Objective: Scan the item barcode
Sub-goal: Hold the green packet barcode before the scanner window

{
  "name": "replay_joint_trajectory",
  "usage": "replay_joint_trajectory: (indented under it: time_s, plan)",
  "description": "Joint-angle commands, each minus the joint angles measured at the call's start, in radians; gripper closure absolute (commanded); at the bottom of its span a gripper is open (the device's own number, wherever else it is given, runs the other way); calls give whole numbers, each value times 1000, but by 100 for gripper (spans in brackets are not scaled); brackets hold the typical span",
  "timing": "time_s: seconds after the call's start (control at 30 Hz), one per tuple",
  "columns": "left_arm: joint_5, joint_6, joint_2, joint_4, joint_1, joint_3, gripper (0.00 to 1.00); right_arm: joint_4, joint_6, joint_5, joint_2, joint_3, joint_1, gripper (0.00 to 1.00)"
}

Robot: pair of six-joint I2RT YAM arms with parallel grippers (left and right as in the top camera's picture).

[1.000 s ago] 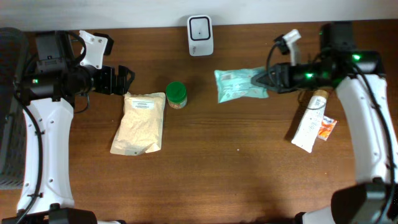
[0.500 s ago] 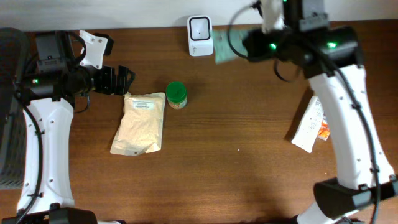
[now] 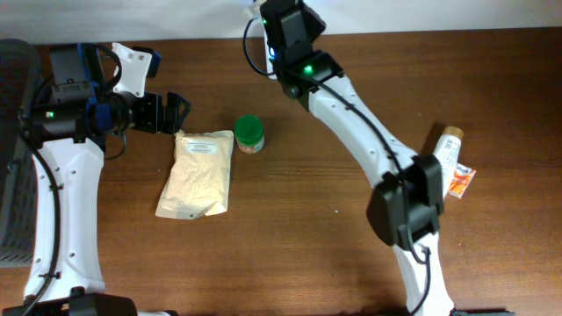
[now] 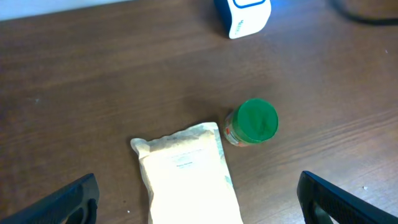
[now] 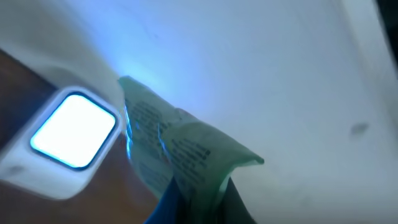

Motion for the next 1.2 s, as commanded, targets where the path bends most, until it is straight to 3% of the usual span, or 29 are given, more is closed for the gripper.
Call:
replay_joint_trajectory:
  time_s: [0.0,0.33,0.87,1.03,1.17]
  plan:
    - [-1,16,6,1,6,5,1,164,-353,57,70,11,-3,96]
    - [-1,16,6,1,6,5,1,291,-373,-65,148,11,-23,96]
    - [-1,16,6,1,6,5,1,265,-369,-92,142,10,-27,96]
    - [-1,16,6,1,6,5,1,233,-149,-118,35,10,-13,96]
    - [-1,16,6,1,6,5,1,104,-24,-170,-91,10,-7,96]
